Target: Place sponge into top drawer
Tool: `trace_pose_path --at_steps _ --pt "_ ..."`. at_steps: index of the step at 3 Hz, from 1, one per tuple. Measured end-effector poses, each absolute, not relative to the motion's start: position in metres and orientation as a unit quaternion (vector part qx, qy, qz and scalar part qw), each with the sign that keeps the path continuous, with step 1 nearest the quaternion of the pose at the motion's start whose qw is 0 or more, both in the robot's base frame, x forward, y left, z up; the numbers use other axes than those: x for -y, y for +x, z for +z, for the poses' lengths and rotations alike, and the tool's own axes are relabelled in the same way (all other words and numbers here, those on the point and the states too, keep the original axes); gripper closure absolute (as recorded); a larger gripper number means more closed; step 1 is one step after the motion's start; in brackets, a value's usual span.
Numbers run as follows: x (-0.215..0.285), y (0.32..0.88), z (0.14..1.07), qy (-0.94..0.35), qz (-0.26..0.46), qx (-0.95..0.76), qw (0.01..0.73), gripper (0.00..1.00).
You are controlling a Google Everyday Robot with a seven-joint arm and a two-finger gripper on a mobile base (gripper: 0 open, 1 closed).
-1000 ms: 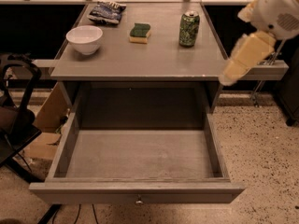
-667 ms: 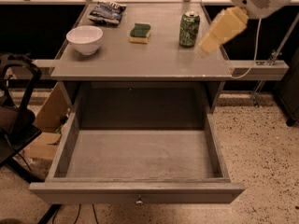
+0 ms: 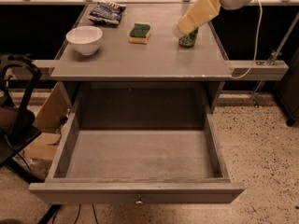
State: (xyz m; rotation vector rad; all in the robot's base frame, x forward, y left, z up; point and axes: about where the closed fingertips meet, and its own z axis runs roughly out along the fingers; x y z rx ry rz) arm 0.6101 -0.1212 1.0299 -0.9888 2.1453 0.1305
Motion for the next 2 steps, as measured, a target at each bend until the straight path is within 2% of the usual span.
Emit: trace_pose_path --at_steps 2 --pt "0.116 0.639 1.014 -0.377 0.064 -0.840 0.386 0.00"
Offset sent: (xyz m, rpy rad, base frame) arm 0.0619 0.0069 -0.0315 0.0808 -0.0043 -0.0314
